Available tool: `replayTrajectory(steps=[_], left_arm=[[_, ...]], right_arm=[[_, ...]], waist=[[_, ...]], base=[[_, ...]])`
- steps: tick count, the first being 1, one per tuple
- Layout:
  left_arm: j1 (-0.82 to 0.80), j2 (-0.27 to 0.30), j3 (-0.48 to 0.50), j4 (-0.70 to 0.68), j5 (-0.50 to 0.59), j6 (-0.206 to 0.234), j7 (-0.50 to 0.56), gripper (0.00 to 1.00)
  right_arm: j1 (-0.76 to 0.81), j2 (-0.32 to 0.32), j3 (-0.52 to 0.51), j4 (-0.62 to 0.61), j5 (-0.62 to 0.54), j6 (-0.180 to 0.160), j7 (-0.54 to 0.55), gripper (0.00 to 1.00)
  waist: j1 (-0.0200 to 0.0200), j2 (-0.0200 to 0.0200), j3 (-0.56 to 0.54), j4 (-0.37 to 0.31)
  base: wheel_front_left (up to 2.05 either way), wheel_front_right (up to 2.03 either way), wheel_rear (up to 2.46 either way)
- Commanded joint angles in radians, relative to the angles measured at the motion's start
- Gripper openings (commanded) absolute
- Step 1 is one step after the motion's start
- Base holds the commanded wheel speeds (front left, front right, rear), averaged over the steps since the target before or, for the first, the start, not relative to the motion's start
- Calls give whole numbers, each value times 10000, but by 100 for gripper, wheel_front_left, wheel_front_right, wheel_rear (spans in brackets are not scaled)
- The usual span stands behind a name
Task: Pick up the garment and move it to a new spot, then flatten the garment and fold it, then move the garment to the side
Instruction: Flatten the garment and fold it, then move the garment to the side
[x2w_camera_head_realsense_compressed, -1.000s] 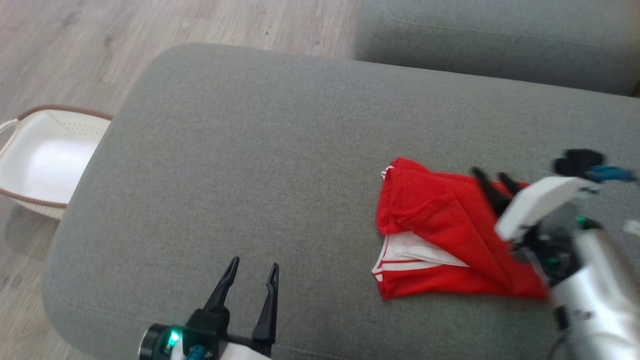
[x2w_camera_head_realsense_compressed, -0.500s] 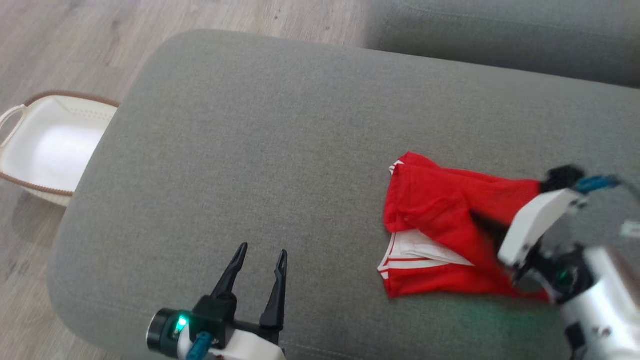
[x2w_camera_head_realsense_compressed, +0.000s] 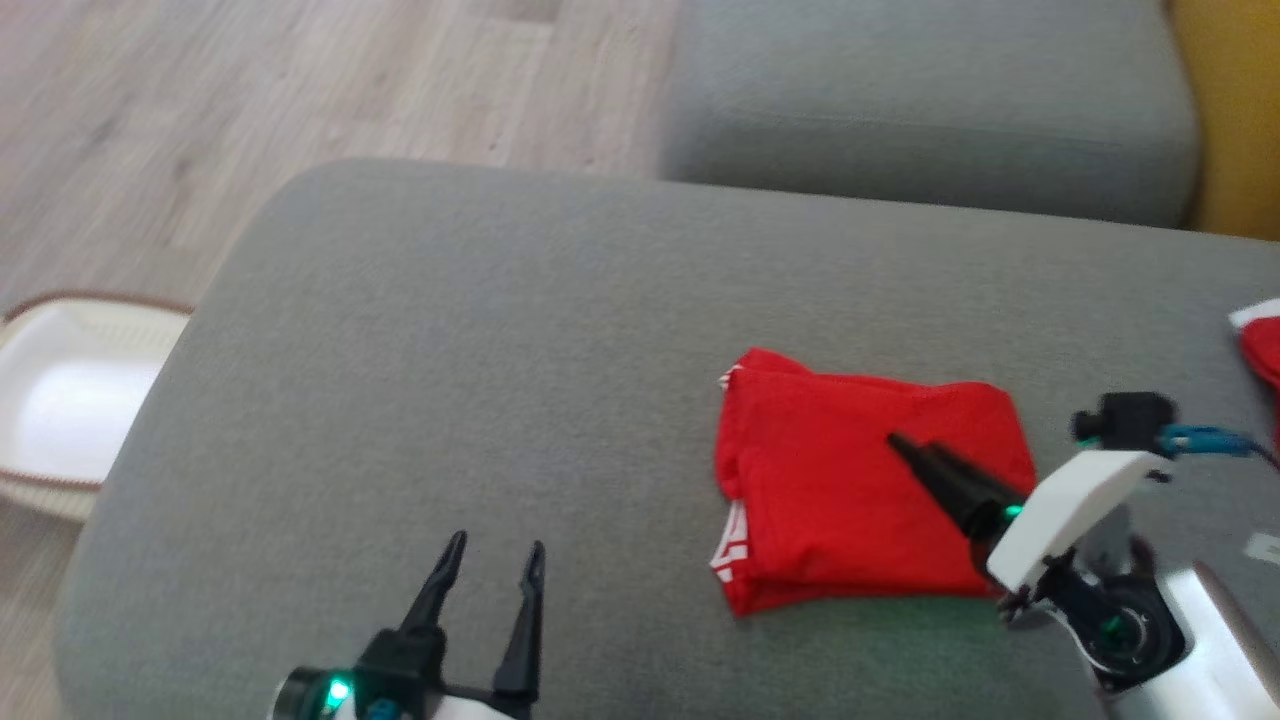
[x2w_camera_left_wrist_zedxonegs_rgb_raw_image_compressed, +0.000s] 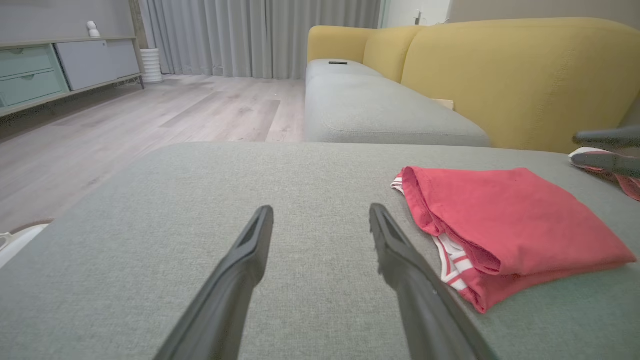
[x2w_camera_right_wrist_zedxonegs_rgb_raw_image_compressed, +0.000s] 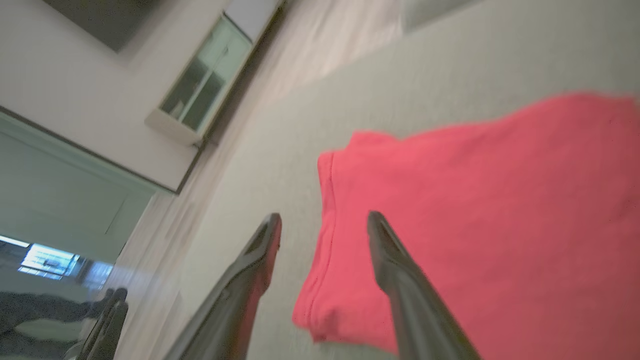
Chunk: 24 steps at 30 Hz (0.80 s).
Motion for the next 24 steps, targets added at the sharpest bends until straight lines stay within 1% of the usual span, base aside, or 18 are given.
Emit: replayTrajectory(steps=[1, 4, 7, 10, 13, 15, 17, 20, 22, 24], left_arm=[[-369, -57, 434, -382, 67, -6, -124, 100], [-244, -61, 699, -415, -72, 1, -124, 100], [-114, -68, 998, -344, -264, 17, -124, 100], [26, -72, 1255, -321, -376, 15, -124, 100], [201, -79, 1506, -355, -493, 12, -124, 100], [322, -82, 1666, -355, -539, -16, -124, 100], [443, -85, 1831, -329, -565, -71, -124, 100], [616, -88, 2061, -264, -573, -169, -124, 100], [728, -90, 2189, -237, -551, -221, -124, 100], [839, -94, 2287, -242, -492, -239, -124, 100]], right_arm=[[-137, -252, 24, -396, -202, 65, -289, 100], [-145, -369, 0, -352, -1090, 65, -1670, 100], [-106, -408, 238, -95, -1893, 65, -3091, 100], [-29, -384, 476, 332, -2630, 65, -4494, 100], [8, -433, 789, 886, -3612, 65, -5821, 100], [38, -327, 889, 1311, -4112, 65, -6680, 100], [75, -179, 956, 1694, -4576, 65, -7217, 100], [182, 113, 909, 2073, -5263, 65, -7530, 100], [336, 375, 761, 2096, -5657, 65, -7584, 100], [596, 658, 493, 1796, -6008, 65, -7593, 100]], waist=[[0, -1, -128, -238], [0, -1, -146, -525], [0, -1, -224, -817], [0, -1, -349, -1089], [0, -1, -484, -1338], [0, -1, -588, -1467], [0, -1, -705, -1571], [0, -1, -872, -1692], [0, -1, -986, -1753], [0, -1, -1081, -1809]], base=[[0, 0, 0], [0, 0, 0], [0, 0, 0], [0, 0, 0], [0, 0, 0], [0, 0, 0], [0, 0, 0], [0, 0, 0], [0, 0, 0], [0, 0, 0]])
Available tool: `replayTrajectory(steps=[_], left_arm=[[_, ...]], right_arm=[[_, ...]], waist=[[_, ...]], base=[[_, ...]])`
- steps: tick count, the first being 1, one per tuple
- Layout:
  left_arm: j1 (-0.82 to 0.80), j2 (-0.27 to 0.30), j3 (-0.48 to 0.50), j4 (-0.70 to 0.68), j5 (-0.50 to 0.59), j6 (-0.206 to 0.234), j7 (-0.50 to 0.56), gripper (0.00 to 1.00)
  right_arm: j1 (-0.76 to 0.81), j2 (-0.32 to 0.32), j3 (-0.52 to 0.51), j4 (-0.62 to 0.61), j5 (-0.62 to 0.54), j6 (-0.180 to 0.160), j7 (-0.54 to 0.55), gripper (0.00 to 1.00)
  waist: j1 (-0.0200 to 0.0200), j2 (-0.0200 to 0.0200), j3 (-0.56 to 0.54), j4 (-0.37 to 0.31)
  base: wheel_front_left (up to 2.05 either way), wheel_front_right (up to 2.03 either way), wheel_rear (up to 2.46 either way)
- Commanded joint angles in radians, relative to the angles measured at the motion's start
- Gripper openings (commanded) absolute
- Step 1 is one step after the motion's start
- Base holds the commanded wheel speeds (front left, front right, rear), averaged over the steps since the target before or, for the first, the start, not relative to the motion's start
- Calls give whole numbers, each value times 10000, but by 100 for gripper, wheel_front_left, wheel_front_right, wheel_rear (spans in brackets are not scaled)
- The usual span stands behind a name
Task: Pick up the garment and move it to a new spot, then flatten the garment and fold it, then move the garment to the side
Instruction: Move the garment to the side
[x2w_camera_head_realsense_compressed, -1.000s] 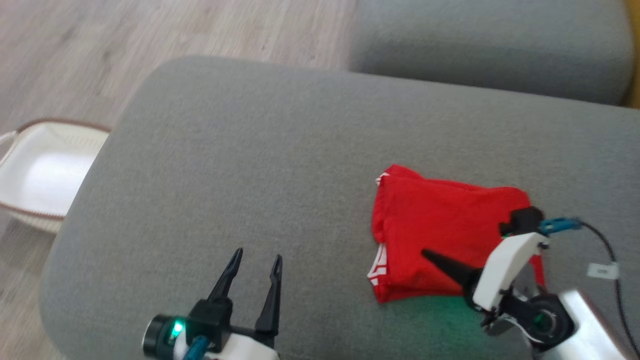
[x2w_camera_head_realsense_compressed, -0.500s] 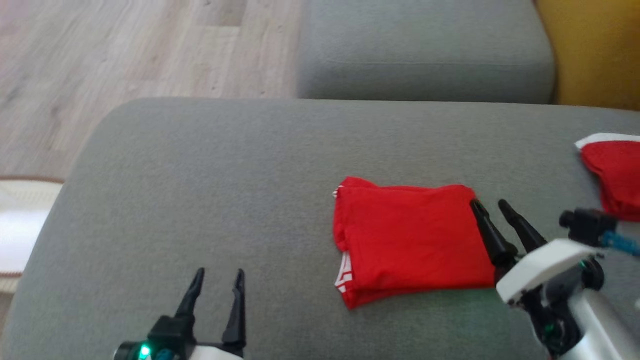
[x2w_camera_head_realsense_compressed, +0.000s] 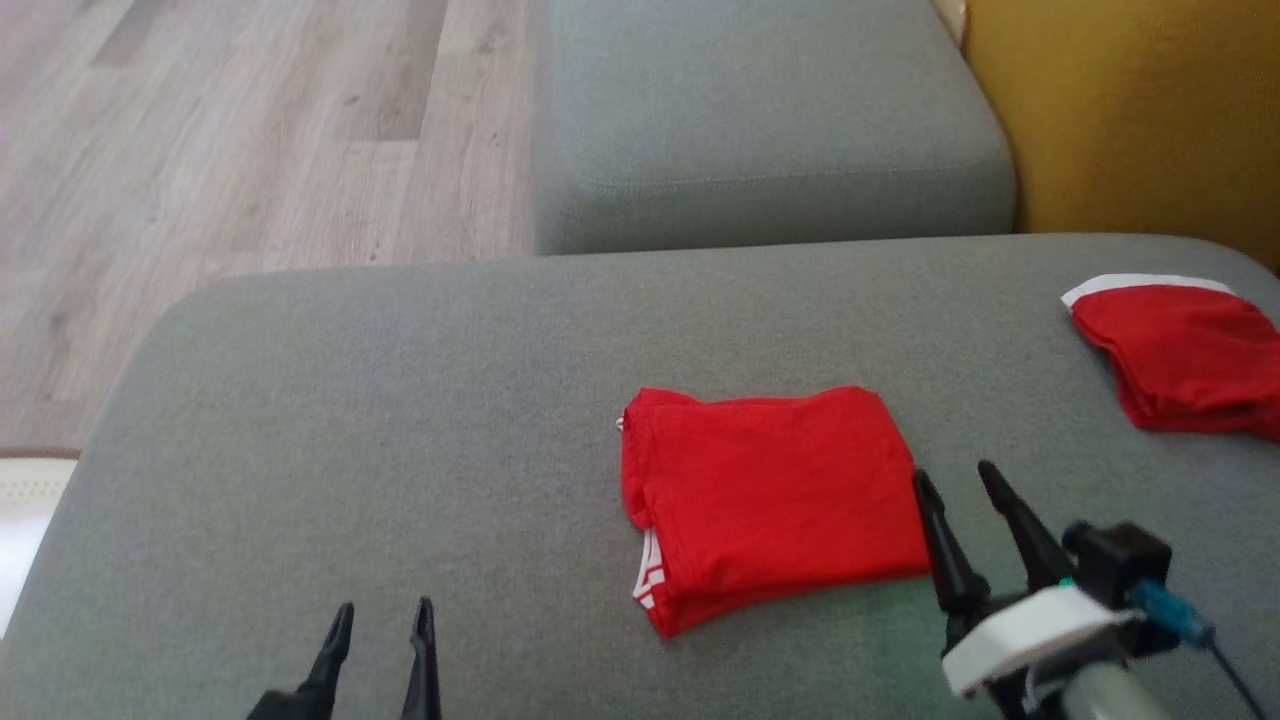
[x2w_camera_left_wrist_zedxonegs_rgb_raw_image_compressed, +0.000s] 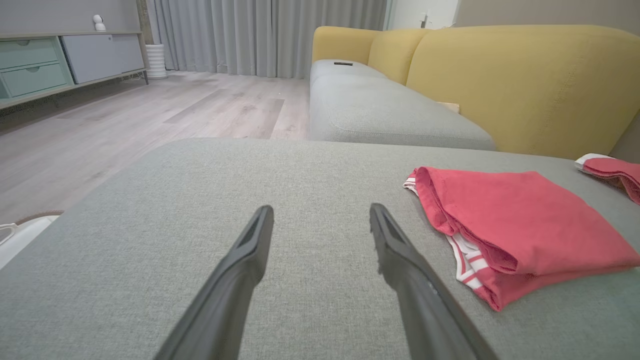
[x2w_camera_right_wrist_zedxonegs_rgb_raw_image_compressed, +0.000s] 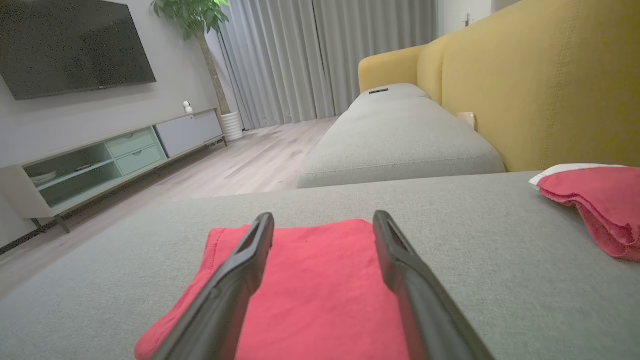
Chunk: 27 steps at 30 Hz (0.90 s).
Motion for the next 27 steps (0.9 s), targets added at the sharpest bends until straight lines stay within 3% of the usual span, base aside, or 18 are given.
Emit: replayTrajectory(steps=[1, 6, 27], left_arm=[[-233, -84, 448, -339, 77, -23, -124, 100], [-48, -93, 552, -411, 310, -19, -124, 100], [163, -102, 499, -801, 433, -15, -124, 100]], right_arm=[[147, 165, -136, -613, -318, 65, -133, 100], [1233, 720, -618, -1314, -1106, 65, -137, 100], [1962, 969, -954, -1745, -2180, 65, -139, 100]], waist=[[0, -1, -132, -94], [0, -1, -249, -156], [0, -1, -175, -79]], base=[[0, 0, 0], [0, 0, 0], [0, 0, 0]])
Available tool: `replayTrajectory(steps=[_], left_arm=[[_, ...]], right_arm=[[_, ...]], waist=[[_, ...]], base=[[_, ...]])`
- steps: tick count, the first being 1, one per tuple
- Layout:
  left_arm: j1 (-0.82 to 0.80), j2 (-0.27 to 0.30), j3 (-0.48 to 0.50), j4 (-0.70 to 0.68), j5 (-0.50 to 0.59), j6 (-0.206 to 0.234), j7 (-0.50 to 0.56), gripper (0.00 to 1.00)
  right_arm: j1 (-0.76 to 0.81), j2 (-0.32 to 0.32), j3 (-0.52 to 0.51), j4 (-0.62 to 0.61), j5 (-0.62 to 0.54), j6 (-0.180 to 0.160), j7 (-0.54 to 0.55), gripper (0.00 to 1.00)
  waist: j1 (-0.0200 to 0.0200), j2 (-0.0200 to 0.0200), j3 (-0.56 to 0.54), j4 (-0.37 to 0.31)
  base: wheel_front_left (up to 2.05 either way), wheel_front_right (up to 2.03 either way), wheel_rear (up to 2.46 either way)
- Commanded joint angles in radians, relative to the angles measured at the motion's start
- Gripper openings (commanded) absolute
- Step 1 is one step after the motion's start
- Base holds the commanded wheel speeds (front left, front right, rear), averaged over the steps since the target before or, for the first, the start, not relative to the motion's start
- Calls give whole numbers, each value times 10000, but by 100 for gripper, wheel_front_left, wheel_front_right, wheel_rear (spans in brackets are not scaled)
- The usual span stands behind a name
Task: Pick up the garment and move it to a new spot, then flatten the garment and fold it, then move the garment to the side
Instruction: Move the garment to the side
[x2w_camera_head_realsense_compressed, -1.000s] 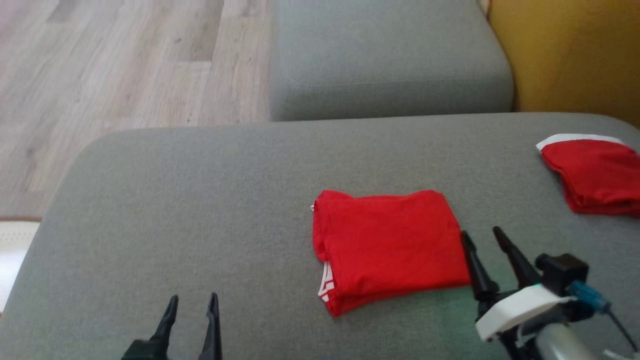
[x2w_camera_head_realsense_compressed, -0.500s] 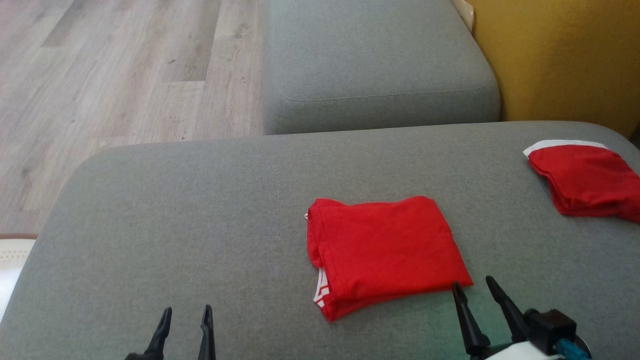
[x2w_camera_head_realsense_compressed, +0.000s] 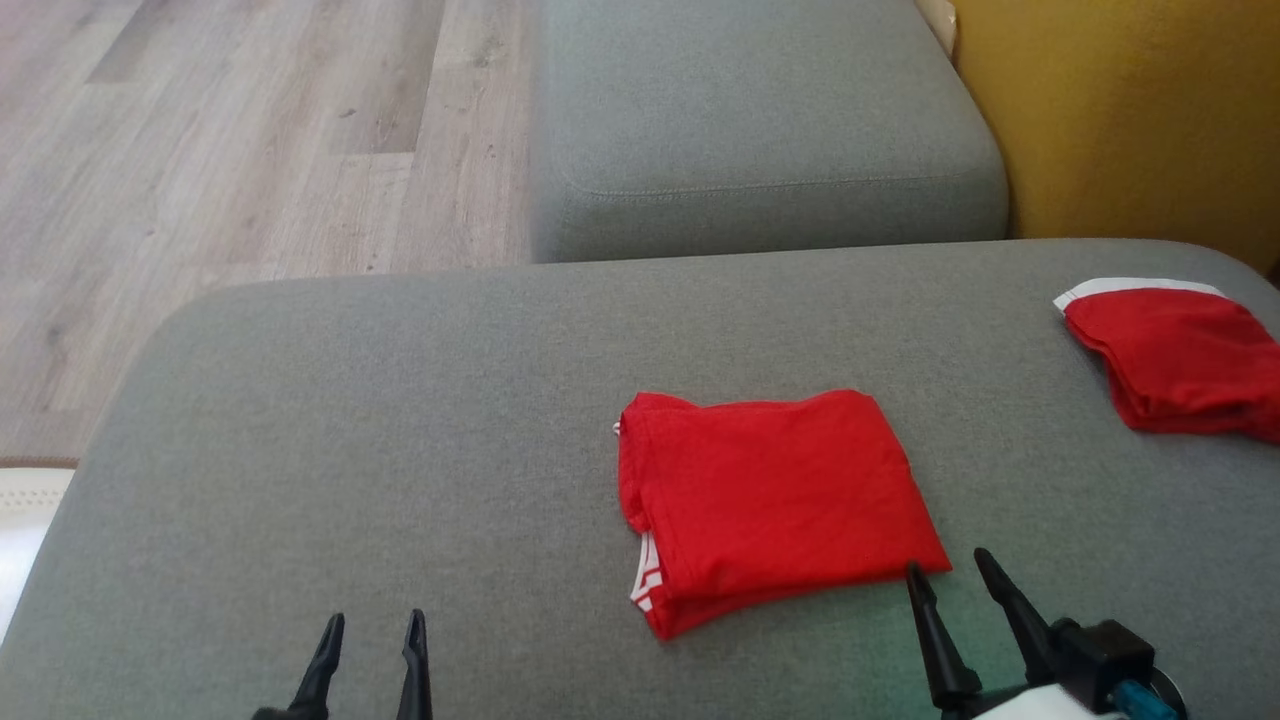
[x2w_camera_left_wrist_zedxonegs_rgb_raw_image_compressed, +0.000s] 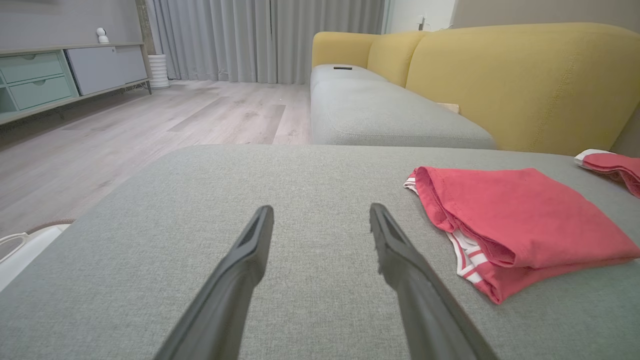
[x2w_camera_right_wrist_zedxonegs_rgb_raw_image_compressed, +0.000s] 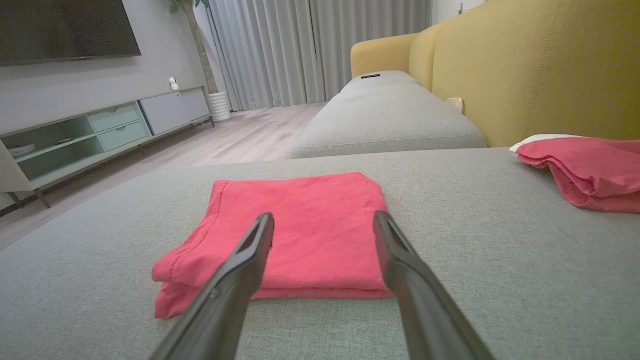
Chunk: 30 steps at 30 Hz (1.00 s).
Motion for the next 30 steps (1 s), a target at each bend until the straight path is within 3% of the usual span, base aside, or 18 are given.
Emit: replayTrajectory(steps=[1, 24, 30], left_arm=[[-375, -94, 274, -366, 84, -25, -124, 100], [-493, -95, -2, -373, 28, -32, -124, 100], [-726, -95, -221, -355, 39, -46, -124, 100]], right_arm=[[-270, -45, 176, -343, -88, 65, -137, 100], [-388, -339, 83, -402, -203, 65, -137, 100], [-1011, -684, 146, -155, -18, 65, -137, 100]], waist=[[0, 0, 7, 10], [0, 0, 390, -12], [0, 0, 775, 144]], base=[[0, 0, 0], [0, 0, 0], [0, 0, 0]])
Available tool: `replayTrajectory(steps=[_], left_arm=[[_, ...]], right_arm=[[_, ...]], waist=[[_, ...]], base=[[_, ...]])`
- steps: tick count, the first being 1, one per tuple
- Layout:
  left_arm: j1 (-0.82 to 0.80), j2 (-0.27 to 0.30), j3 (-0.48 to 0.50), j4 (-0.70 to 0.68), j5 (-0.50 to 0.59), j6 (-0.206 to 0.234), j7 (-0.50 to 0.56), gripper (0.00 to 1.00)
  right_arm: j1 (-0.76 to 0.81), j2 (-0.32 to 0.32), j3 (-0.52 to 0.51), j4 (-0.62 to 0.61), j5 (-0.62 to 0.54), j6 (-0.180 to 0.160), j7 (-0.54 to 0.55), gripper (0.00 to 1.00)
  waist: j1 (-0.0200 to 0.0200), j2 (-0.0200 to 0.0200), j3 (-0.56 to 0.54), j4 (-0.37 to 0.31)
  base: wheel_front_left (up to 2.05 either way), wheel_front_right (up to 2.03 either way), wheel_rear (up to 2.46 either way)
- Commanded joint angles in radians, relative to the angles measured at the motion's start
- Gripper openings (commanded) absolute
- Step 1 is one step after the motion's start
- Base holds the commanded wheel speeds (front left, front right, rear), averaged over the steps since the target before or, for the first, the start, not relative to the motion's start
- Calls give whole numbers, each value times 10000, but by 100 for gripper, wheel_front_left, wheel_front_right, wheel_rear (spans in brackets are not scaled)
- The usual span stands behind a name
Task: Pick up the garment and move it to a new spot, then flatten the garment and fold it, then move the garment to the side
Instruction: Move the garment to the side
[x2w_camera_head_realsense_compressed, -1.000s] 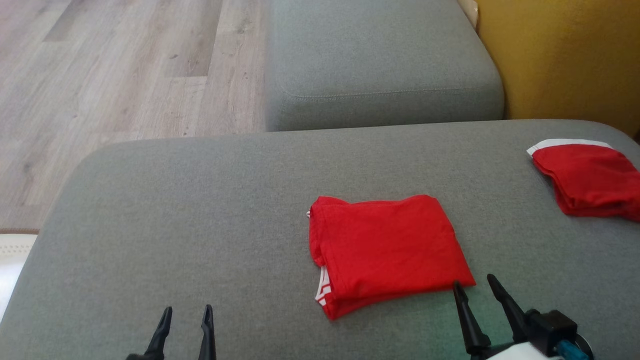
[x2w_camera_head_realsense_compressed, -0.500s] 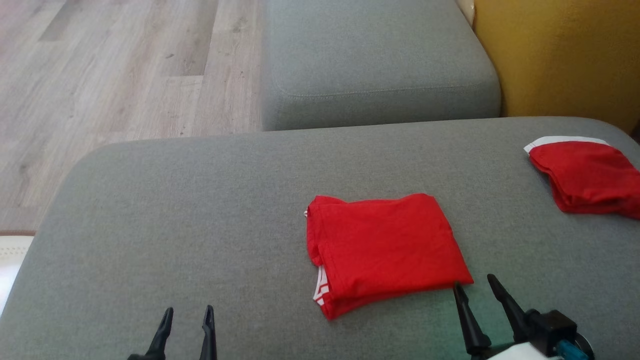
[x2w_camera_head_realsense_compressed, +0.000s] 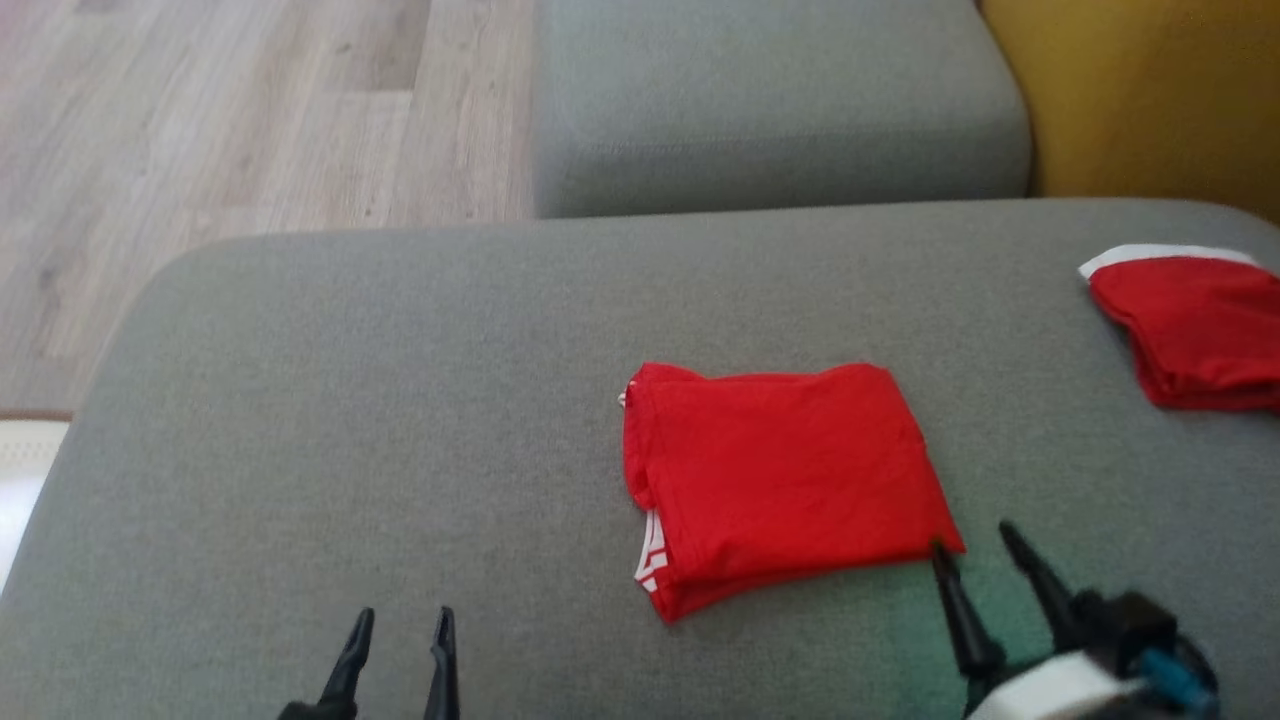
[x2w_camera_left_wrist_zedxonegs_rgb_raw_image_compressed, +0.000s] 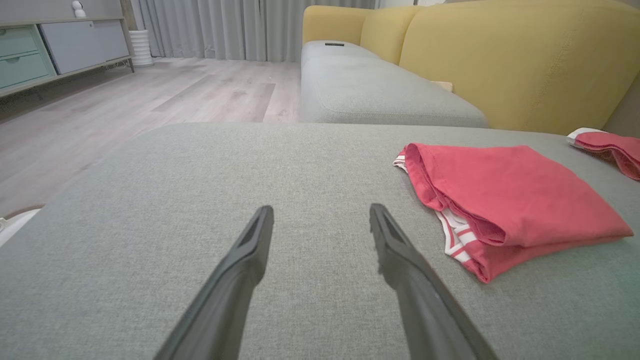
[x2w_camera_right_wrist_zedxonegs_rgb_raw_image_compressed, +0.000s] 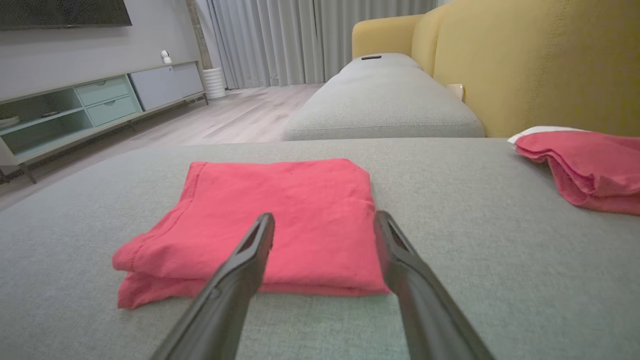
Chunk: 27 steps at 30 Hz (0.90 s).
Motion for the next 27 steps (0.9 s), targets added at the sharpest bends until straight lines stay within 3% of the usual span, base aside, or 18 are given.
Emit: replayTrajectory(steps=[1, 7, 18, 27], left_arm=[[-712, -95, 160, -345, 54, -47, -124, 100], [-1180, -95, -183, -328, 163, -108, -124, 100], [-1892, -95, -942, -359, 106, 115, -124, 100], [-2375, -95, -1245, -405, 95, 311, -124, 100]], right_arm=[[-930, -339, 216, -214, 121, 65, -137, 100], [-2470, -1111, 622, 1083, 1065, 65, -10, 100], [-4712, -2870, 2752, 2978, 4382, 65, 2341, 100], [-5431, -3424, 4054, 3797, 6192, 65, 2919, 100]], waist=[[0, 0, 173, 67], [0, 0, 681, 233], [0, 0, 1521, 633], [0, 0, 2010, 909]], base=[[0, 0, 0], [0, 0, 0], [0, 0, 0], [0, 0, 0]])
